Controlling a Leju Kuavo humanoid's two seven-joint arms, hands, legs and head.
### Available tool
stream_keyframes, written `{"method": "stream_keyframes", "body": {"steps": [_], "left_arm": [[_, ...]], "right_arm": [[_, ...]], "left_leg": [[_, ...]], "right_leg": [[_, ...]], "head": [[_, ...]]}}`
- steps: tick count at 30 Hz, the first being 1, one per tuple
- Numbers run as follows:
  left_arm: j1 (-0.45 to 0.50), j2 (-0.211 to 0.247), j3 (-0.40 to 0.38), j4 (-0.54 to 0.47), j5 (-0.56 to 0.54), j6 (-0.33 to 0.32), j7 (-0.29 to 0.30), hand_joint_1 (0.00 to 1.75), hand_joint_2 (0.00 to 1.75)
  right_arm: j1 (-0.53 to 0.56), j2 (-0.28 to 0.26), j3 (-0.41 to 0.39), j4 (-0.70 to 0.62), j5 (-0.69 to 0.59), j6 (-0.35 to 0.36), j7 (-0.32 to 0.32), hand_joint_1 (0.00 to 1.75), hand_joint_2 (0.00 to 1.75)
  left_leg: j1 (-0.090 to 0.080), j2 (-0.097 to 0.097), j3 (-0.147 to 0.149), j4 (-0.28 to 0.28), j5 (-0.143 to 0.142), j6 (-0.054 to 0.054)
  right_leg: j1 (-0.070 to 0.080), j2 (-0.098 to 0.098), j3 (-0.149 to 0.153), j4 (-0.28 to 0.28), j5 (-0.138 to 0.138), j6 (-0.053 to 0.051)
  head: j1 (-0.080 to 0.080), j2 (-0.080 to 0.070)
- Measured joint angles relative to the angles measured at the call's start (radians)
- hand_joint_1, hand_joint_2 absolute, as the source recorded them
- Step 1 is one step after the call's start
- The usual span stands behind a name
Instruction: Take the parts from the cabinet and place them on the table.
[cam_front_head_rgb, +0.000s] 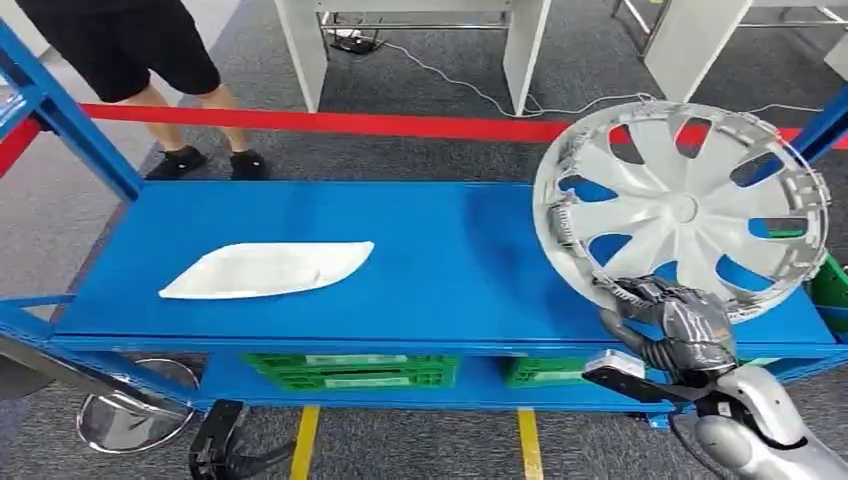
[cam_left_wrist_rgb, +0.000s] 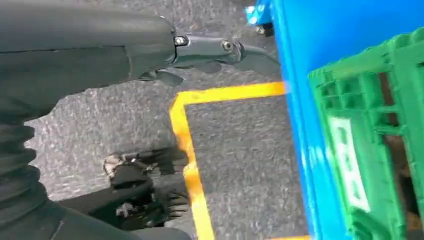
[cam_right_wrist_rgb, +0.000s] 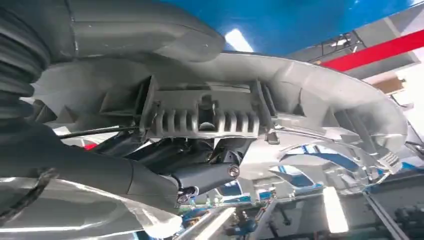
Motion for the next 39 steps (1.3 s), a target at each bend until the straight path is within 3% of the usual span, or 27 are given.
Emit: {"method": "stream_keyframes", "body": {"steps": [1, 3, 5, 6, 7, 8, 11, 12, 13, 15, 17, 19, 21, 22, 23, 24, 26, 27, 29, 31, 32, 33, 35, 36, 37, 38, 39], "left_arm": [[0.000, 0.000, -0.001, 0.000, 0.000, 0.000, 0.000, 0.00, 1.75], [0.001, 0.000, -0.004, 0.000, 0.000, 0.000, 0.000, 0.00, 1.75], [0.000, -0.001, -0.007, 0.000, 0.000, -0.001, 0.000, 0.00, 1.75], [0.000, 0.000, -0.007, 0.000, 0.000, -0.001, 0.000, 0.00, 1.75], [-0.001, 0.001, -0.007, 0.000, 0.000, 0.000, 0.000, 0.00, 1.75], [0.000, 0.001, -0.007, 0.000, 0.000, 0.000, 0.000, 0.00, 1.75], [0.002, 0.003, -0.008, 0.000, -0.005, 0.000, 0.000, 0.00, 1.75], [0.004, 0.006, -0.008, 0.000, -0.007, 0.000, 0.000, 0.00, 1.75], [0.005, 0.006, -0.008, 0.000, -0.008, 0.000, 0.001, 0.00, 1.75], [0.004, 0.007, -0.009, 0.000, -0.014, 0.000, 0.002, 0.00, 1.75], [0.004, 0.007, -0.012, 0.000, -0.020, 0.000, 0.003, 0.00, 1.75], [0.004, 0.008, -0.014, 0.000, -0.026, 0.000, 0.006, 0.00, 1.75], [0.001, 0.009, -0.015, 0.000, -0.029, 0.000, 0.006, 0.00, 1.75], [-0.003, 0.016, -0.015, 0.000, -0.032, 0.000, 0.006, 0.00, 1.75], [-0.004, 0.017, -0.016, 0.000, -0.037, -0.001, 0.007, 0.00, 1.75], [-0.004, 0.017, -0.017, 0.000, -0.039, -0.001, 0.008, 0.00, 1.75], [-0.005, 0.018, -0.022, 0.000, -0.042, -0.001, 0.013, 0.00, 1.75], [-0.004, 0.017, -0.024, 0.000, -0.044, -0.001, 0.015, 0.00, 1.75], [-0.008, 0.018, -0.027, 0.000, -0.047, -0.002, 0.019, 0.00, 1.75], [-0.007, 0.017, -0.030, 0.000, -0.046, -0.002, 0.020, 0.00, 1.75], [-0.007, 0.018, -0.031, 0.000, -0.047, -0.002, 0.020, 0.00, 1.75], [-0.007, 0.017, -0.031, 0.000, -0.048, -0.002, 0.021, 0.00, 1.75], [-0.007, 0.016, -0.032, 0.000, -0.048, -0.004, 0.024, 0.00, 1.75], [-0.007, 0.015, -0.032, 0.000, -0.048, -0.004, 0.024, 0.00, 1.75], [-0.008, 0.015, -0.032, 0.000, -0.048, -0.004, 0.024, 0.00, 1.75], [-0.008, 0.019, -0.033, 0.000, -0.049, -0.004, 0.024, 0.00, 1.75], [-0.008, 0.018, -0.033, 0.000, -0.051, -0.004, 0.024, 0.00, 1.75]], "right_arm": [[0.001, 0.001, 0.001, 0.000, 0.000, 0.000, -0.001, 1.75, 1.75], [0.001, 0.002, 0.002, 0.000, 0.000, 0.000, -0.001, 1.75, 1.75], [0.001, 0.002, 0.002, 0.000, -0.001, 0.000, 0.000, 1.75, 1.75], [0.000, 0.002, 0.002, 0.000, -0.001, 0.000, 0.000, 1.75, 1.75], [-0.002, 0.003, 0.003, 0.000, -0.001, 0.000, 0.000, 1.75, 1.75], [0.000, 0.003, 0.002, -0.002, -0.001, 0.000, -0.001, 1.75, 1.75], [0.000, 0.005, 0.003, -0.002, -0.004, -0.002, -0.004, 1.75, 1.75], [-0.001, 0.005, 0.003, -0.002, -0.007, -0.002, -0.006, 1.75, 1.75], [0.000, 0.005, 0.003, -0.003, -0.008, -0.003, -0.008, 1.75, 1.75], [0.000, 0.007, 0.003, -0.005, -0.009, -0.003, -0.013, 1.75, 1.75], [0.001, 0.007, 0.004, -0.005, -0.009, -0.003, -0.018, 1.75, 1.75], [0.003, 0.007, 0.005, -0.005, -0.011, -0.004, -0.028, 1.75, 1.75], [0.003, 0.007, 0.006, -0.006, -0.018, -0.004, -0.038, 1.75, 1.75], [0.004, 0.008, 0.005, -0.007, -0.021, -0.005, -0.042, 1.75, 1.75], [0.003, 0.008, 0.005, -0.008, -0.022, -0.007, -0.043, 1.75, 1.75], [0.002, 0.008, 0.005, -0.008, -0.022, -0.008, -0.045, 1.75, 1.75], [0.004, 0.008, 0.008, -0.009, -0.024, -0.009, -0.052, 1.75, 1.75], [0.006, 0.007, 0.007, -0.010, -0.026, -0.009, -0.053, 1.75, 1.75], [0.007, 0.007, 0.008, -0.011, -0.031, -0.009, -0.057, 1.75, 1.75], [0.007, 0.007, 0.008, -0.011, -0.035, -0.009, -0.065, 1.75, 1.75], [0.009, 0.007, 0.008, -0.011, -0.036, -0.009, -0.068, 1.75, 1.75], [0.010, 0.007, 0.009, -0.011, -0.037, -0.009, -0.071, 1.75, 1.75], [0.009, 0.007, 0.009, -0.011, -0.041, -0.008, -0.072, 1.75, 1.75], [0.007, 0.007, 0.009, -0.011, -0.042, -0.008, -0.072, 1.75, 1.75], [0.005, 0.007, 0.009, -0.011, -0.042, -0.008, -0.072, 1.75, 1.75], [0.002, 0.007, 0.010, -0.012, -0.042, -0.008, -0.073, 1.75, 1.75], [0.002, 0.007, 0.009, -0.014, -0.043, -0.008, -0.074, 1.75, 1.75]], "left_leg": [[0.000, 0.000, -0.009, 0.000, 0.007, -0.001], [0.002, 0.001, -0.025, 0.001, 0.020, -0.006], [0.007, 0.001, -0.043, 0.007, 0.032, -0.016], [0.010, 0.001, -0.053, 0.017, 0.037, -0.022], [0.004, -0.001, -0.063, 0.020, 0.042, -0.030], [0.003, -0.002, -0.067, 0.025, 0.049, -0.034], [0.003, -0.005, -0.075, 0.026, 0.072, -0.043], [0.007, -0.004, -0.080, 0.033, 0.050, -0.050], [0.007, -0.003, -0.090, 0.069, -0.008, -0.059], [0.011, -0.002, -0.127, 0.220, -0.129, -0.070], [0.012, -0.001, -0.142, 0.348, -0.176, -0.071], [0.011, -0.002, -0.087, 0.312, -0.130, -0.060], [0.002, -0.003, 0.040, 0.134, -0.079, -0.030], [-0.006, -0.005, 0.093, 0.049, -0.100, -0.008], [-0.005, -0.003, 0.124, -0.001, -0.118, -0.002], [-0.011, -0.005, 0.122, -0.004, -0.108, -0.015], [-0.018, -0.005, 0.115, -0.008, -0.094, -0.009], [-0.008, -0.001, 0.114, -0.033, -0.073, -0.008], [-0.005, 0.004, 0.092, -0.037, -0.049, -0.002], [-0.005, 0.005, 0.058, -0.033, -0.025, -0.004], [-0.005, 0.006, 0.045, -0.031, -0.016, -0.005], [-0.004, 0.007, 0.024, -0.027, -0.003, -0.008], [0.002, 0.008, -0.009, -0.015, 0.014, -0.016], [0.006, 0.008, -0.027, -0.003, 0.020, -0.023], [0.003, 0.007, -0.042, 0.013, 0.024, -0.029], [0.001, 0.005, -0.056, 0.025, 0.028, -0.035], [-0.002, 0.005, -0.062, 0.031, 0.036, -0.039]], "right_leg": [[0.000, 0.000, -0.020, 0.065, -0.029, 0.004], [-0.003, -0.001, 0.001, 0.070, -0.010, 0.011], [-0.011, -0.002, 0.105, -0.087, 0.074, 0.018], [-0.016, -0.002, 0.162, -0.183, 0.085, 0.025], [-0.007, 0.000, 0.200, -0.221, 0.054, 0.024], [-0.005, 0.004, 0.183, -0.217, 0.070, 0.000], [-0.004, 0.005, 0.168, -0.212, 0.079, -0.016], [-0.009, 0.000, 0.158, -0.214, 0.090, -0.031], [-0.009, -0.001, 0.147, -0.214, 0.099, -0.042], [-0.008, -0.002, 0.120, -0.213, 0.122, -0.047], [-0.005, -0.002, 0.093, -0.212, 0.142, -0.048], [0.001, -0.002, 0.069, -0.211, 0.160, -0.048], [0.009, -0.001, 0.050, -0.212, 0.178, -0.047], [0.004, -0.003, 0.047, -0.212, 0.184, -0.047], [0.010, -0.003, 0.043, -0.214, 0.193, -0.038], [0.003, -0.005, 0.043, -0.217, 0.202, -0.030], [-0.003, -0.005, 0.043, -0.223, 0.218, -0.017], [0.001, -0.004, 0.037, -0.221, 0.216, -0.014], [0.001, -0.001, 0.002, -0.165, 0.127, -0.011], [-0.003, -0.001, -0.034, -0.009, 0.018, -0.002], [-0.003, -0.001, -0.043, 0.044, 0.000, 0.003], [-0.005, -0.002, -0.038, 0.085, 0.017, 0.007], [-0.012, -0.002, 0.026, 0.025, 0.098, 0.017], [-0.017, -0.003, 0.086, -0.055, 0.127, 0.024], [-0.021, -0.004, 0.146, -0.152, 0.100, 0.034], [-0.013, -0.002, 0.195, -0.213, 0.064, 0.034], [-0.013, 0.001, 0.193, -0.220, 0.054, 0.012]], "head": [[0.000, 0.000], [0.000, 0.000], [0.000, 0.000], [0.000, 0.000], [0.002, 0.000], [0.001, 0.000], [0.002, 0.000], [0.002, 0.000], [-0.004, 0.000], [-0.004, 0.000], [-0.003, 0.000], [-0.004, 0.000], [-0.004, 0.000], [-0.002, 0.000], [-0.001, 0.000], [-0.005, 0.000], [-0.004, 0.000], [-0.003, 0.000], [0.000, 0.000], [-0.002, 0.000], [-0.001, 0.000], [0.000, 0.000], [0.000, 0.000], [0.000, 0.000], [0.001, 0.000], [0.006, 0.000], [0.002, 0.000]]}}
